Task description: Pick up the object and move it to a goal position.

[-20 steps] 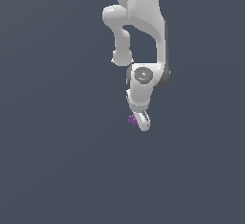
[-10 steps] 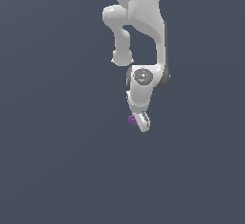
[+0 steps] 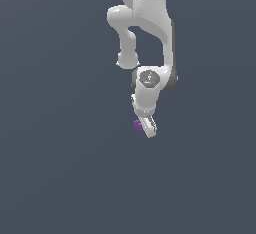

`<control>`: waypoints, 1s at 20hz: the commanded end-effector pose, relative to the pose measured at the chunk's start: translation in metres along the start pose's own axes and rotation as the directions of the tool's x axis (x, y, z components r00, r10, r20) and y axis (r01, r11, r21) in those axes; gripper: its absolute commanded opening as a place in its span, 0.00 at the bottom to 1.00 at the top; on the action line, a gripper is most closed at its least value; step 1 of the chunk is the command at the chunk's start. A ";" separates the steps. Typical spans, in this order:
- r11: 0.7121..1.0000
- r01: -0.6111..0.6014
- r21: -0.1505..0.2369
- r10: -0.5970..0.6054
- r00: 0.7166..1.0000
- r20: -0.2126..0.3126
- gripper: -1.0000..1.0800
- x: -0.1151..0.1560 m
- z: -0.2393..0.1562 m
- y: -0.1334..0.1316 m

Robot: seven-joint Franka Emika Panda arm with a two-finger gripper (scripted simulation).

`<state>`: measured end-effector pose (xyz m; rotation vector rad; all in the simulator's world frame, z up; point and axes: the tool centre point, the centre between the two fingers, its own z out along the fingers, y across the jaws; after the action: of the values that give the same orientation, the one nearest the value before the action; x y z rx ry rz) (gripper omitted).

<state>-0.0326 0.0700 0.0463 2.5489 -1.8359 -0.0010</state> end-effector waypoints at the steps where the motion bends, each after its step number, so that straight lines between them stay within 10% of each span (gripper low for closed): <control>1: 1.000 0.000 0.001 0.000 1.000 0.000 0.00 0.004 -0.008 -0.001; 20: 1.000 -0.002 0.000 0.002 1.000 -0.002 0.00 0.078 -0.170 -0.025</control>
<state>0.0121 0.0100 0.2001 2.5467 -1.8390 0.0021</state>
